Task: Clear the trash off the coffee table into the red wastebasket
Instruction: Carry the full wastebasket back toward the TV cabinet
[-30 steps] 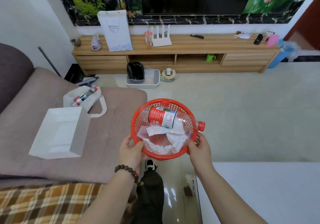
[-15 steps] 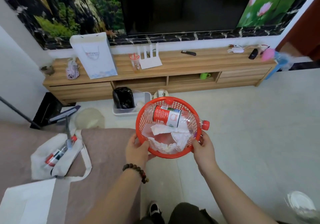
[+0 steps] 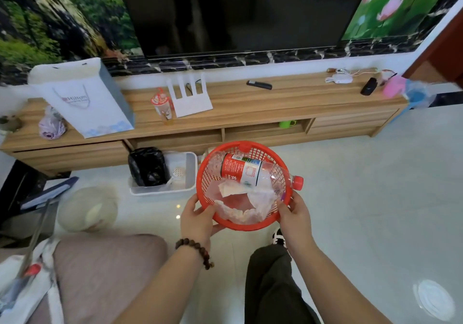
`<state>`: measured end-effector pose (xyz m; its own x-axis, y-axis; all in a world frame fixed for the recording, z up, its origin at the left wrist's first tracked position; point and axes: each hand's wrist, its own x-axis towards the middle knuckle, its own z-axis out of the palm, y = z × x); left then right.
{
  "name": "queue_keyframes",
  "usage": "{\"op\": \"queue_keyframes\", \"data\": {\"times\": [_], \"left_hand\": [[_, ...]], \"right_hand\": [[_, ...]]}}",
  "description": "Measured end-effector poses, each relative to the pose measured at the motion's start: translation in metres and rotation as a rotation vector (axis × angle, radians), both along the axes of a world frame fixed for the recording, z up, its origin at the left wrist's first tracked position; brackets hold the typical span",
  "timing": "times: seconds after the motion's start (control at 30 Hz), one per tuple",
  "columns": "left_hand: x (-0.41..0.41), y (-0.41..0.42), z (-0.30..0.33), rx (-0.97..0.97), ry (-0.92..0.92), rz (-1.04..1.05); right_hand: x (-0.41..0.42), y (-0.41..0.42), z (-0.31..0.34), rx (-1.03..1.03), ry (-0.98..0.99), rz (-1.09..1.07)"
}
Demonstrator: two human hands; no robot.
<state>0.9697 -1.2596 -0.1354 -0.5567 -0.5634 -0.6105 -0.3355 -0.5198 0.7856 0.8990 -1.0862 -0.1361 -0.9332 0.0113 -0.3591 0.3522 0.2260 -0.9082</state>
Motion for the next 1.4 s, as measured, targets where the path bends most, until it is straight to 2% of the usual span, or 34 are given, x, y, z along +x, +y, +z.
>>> {"op": "queue_keyframes", "data": {"times": [0.27,0.53,0.7,1.07,1.23,1.4], "left_hand": [[-0.198,0.045,-0.024,0.05,-0.082,0.07],[-0.295,0.043,-0.083,0.019,-0.2,0.082],[-0.339,0.032,-0.179,-0.014,-0.245,0.046],[-0.441,0.002,-0.475,0.042,-0.238,0.045],[-0.471,-0.01,-0.554,0.051,-0.223,0.069],[-0.491,-0.019,-0.592,0.052,-0.163,0.082]], "right_hand": [[-0.202,0.04,-0.024,0.069,-0.055,0.036],[-0.309,0.033,-0.09,0.132,-0.134,0.081],[-0.352,0.02,-0.186,0.162,-0.156,0.074],[-0.455,-0.01,-0.47,0.237,-0.154,0.108],[-0.488,-0.023,-0.544,0.247,-0.16,0.127],[-0.51,-0.03,-0.578,0.272,-0.098,0.178]]}}
